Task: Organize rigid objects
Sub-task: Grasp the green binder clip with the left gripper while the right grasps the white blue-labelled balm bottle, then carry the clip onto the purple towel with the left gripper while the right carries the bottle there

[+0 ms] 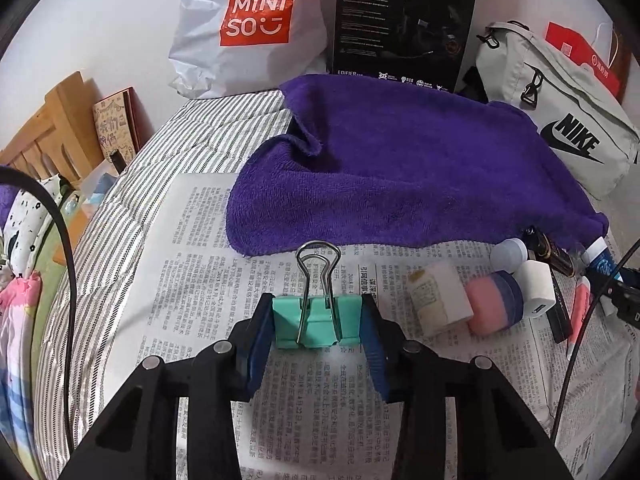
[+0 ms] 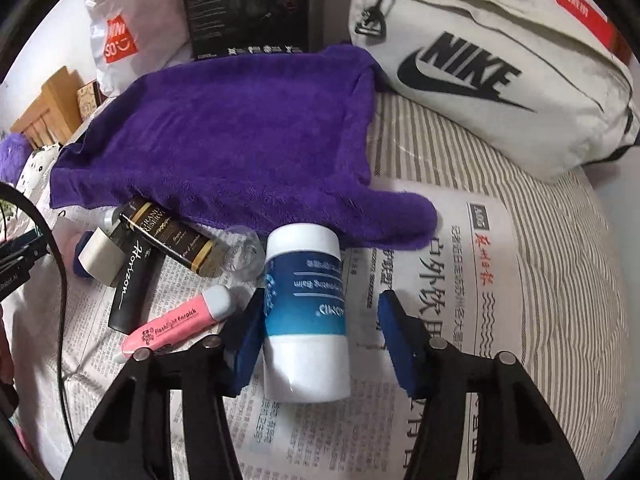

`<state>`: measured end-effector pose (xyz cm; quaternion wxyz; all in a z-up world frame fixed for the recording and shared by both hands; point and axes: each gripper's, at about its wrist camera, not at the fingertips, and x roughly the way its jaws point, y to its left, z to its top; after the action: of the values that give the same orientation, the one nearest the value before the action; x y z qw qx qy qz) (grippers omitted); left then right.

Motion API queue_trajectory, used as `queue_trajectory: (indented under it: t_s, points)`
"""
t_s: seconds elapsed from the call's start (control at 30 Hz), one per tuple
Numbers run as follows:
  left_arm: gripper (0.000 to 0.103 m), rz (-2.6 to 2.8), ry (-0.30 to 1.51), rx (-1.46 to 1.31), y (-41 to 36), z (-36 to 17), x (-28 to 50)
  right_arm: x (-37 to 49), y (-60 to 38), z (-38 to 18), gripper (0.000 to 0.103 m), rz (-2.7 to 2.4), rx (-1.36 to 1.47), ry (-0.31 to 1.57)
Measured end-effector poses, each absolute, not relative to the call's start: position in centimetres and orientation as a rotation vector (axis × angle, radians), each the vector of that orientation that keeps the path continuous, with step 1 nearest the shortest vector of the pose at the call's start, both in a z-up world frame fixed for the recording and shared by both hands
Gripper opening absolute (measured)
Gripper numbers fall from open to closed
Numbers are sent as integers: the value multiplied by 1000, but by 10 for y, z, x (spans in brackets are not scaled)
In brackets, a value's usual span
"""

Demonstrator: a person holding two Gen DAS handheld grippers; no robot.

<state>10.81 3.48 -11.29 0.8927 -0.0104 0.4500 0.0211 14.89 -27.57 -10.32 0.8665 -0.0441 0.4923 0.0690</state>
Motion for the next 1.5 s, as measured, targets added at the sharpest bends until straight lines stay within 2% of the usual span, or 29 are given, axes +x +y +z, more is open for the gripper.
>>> queue_trajectory:
  t_s: [0.03,0.4,0.97,1.5]
  points:
    - [40,42,933,-24,35,-113,108,150,-276,-102,36,142,-95,1029]
    - [39,33,940,-25,40,-102,98,137,-286,-86,36,142,-90,1040]
    - [40,43,887,-32,45,-50,90,138,-279,-42,36,208,-57,991]
    - [40,-26,868,-26,32,-24,144,188,-264,-26,36,230,-25,981]
